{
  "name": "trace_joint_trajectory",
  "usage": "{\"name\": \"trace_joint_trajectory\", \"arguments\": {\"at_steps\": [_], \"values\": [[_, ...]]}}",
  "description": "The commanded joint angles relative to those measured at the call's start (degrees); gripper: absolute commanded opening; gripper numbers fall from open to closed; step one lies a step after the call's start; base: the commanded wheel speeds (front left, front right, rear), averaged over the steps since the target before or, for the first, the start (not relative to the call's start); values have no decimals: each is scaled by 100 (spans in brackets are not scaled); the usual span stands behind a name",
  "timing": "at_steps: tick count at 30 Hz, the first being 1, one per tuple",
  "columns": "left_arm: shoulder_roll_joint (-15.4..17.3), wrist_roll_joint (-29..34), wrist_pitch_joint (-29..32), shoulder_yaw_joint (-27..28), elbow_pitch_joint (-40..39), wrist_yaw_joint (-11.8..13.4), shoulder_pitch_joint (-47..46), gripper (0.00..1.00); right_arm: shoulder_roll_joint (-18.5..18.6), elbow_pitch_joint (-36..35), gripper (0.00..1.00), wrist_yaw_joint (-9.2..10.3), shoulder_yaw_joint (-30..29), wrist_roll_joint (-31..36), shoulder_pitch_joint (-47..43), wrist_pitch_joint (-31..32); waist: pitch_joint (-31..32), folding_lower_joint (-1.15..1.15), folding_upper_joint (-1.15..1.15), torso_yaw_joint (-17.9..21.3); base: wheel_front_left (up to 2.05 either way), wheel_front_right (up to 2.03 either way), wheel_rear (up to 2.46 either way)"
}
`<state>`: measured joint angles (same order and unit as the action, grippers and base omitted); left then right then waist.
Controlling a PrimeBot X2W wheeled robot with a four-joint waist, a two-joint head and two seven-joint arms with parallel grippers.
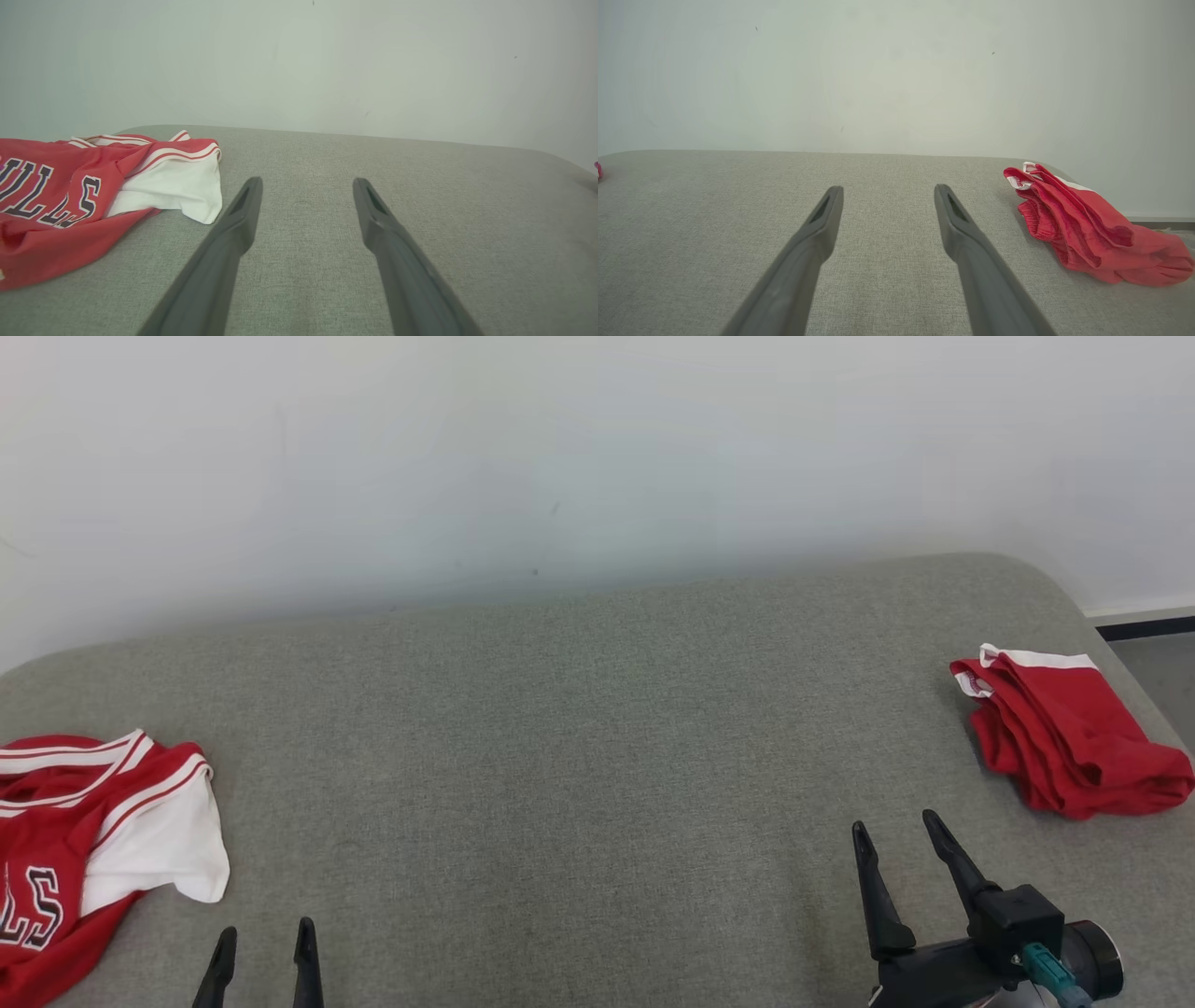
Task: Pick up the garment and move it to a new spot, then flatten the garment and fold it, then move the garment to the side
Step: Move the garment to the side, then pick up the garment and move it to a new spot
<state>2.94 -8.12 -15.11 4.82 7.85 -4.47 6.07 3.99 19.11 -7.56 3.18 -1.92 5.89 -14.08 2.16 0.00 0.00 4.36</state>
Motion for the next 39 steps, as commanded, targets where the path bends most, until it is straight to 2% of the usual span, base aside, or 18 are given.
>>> {"name": "trace_joint_trajectory", "arguments": {"at_steps": [1, 23, 31, 39], "values": [[-6, -20, -5, 4, 10, 38, 9, 100, -22, -32, 100, 16, -16, 47, -5, 4, 0, 0, 0, -7, 0, 0, 0], [-6, -92, -4, -152, -152, 197, 7, 100, -74, 19, 100, 16, 101, 62, -20, -8, -18, 0, 0, -104, 0, 0, 0], [-5, -71, -4, -142, -178, 221, 33, 100, -82, 77, 100, 16, 215, 24, -33, -1, 23, 0, 0, -448, 0, 0, 0], [8, 7, -4, 27, -114, 165, 58, 100, -86, 153, 100, 16, 297, -14, 12, -28, 94, 0, 0, -1063, 0, 0, 0]]}}
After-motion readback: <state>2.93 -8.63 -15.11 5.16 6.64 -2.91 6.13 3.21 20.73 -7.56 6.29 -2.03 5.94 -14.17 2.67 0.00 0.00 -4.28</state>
